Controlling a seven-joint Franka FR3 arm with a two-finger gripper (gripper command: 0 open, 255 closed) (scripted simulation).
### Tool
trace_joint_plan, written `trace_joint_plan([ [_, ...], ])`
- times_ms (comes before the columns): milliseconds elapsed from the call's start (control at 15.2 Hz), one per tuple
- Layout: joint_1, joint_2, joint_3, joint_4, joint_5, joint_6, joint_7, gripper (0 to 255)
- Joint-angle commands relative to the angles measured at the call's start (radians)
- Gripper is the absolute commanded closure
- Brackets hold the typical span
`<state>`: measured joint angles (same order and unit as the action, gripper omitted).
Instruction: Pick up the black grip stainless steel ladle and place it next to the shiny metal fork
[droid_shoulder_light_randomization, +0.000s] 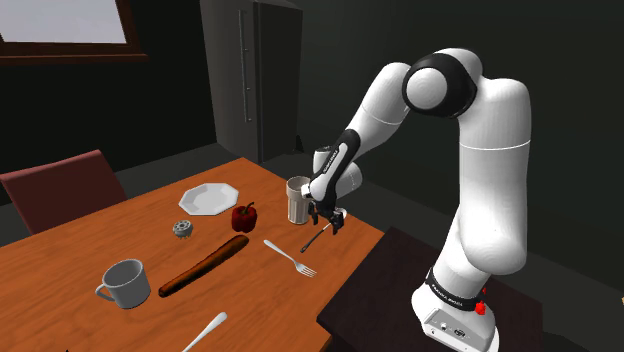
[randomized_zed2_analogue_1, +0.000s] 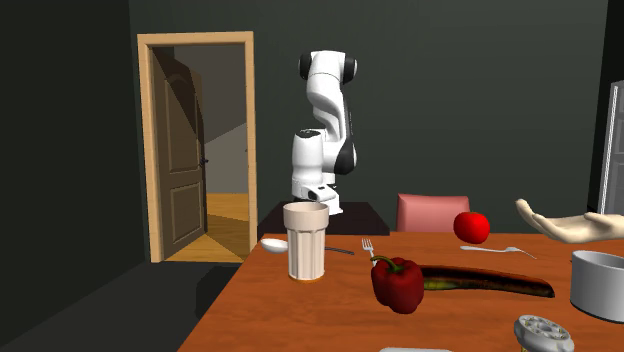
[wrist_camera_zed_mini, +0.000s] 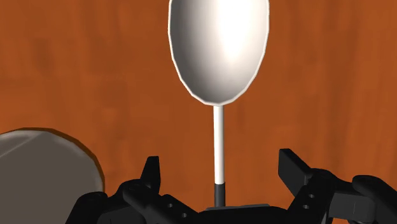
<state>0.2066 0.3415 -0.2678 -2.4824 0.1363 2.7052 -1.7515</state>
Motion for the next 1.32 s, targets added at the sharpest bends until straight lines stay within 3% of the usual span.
trace_joint_plan([
  [0,0.0,0.002,0.001,0.001,0.001,0.001,0.0,0],
  [264,0.0,0.002,0.001,0.001,0.001,0.001,0.0,0],
  [330,0.0,0.002,0.001,0.001,0.001,0.001,0.0,255],
  [924,0.0,0.002,0.001,0.001,0.001,0.001,0.0,255],
  [1254,0.021,-0.075,-0.03,-0.011,-0.042,-0.061,0.029,255],
])
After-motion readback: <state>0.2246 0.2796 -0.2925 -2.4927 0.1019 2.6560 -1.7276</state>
